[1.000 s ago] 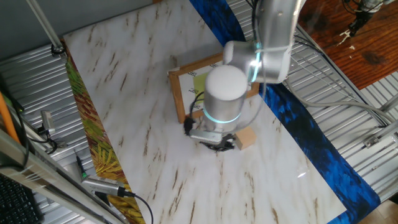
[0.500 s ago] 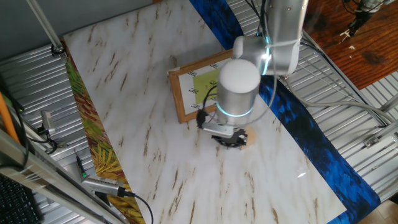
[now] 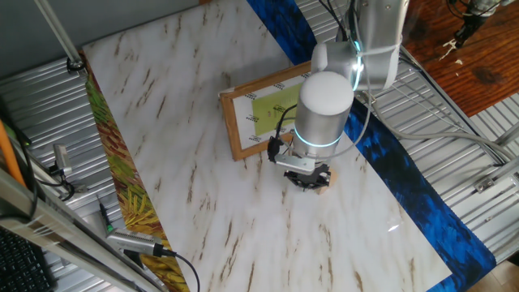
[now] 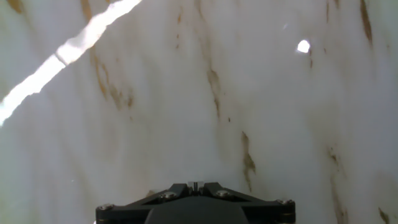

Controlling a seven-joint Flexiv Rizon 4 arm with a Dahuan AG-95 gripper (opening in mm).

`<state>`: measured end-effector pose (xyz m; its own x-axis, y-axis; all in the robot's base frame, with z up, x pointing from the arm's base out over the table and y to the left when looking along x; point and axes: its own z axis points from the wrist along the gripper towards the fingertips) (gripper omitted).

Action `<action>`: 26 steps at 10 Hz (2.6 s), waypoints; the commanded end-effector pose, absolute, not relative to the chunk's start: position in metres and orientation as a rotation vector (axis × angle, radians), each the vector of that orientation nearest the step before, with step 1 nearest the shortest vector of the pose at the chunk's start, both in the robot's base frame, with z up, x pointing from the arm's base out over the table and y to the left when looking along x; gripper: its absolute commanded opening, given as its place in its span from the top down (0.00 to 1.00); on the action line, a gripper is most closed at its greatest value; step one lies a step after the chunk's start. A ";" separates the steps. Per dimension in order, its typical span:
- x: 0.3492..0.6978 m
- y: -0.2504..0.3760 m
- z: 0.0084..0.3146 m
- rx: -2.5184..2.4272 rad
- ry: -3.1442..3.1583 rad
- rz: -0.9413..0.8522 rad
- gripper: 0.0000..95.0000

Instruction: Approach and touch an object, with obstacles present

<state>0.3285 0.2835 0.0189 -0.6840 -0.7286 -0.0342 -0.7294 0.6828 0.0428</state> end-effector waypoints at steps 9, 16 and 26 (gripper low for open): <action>0.366 0.277 0.026 -1.312 2.826 0.039 1.00; 0.472 0.244 0.035 -1.458 2.771 0.046 1.00; 0.544 0.174 0.058 -1.446 2.794 0.023 1.00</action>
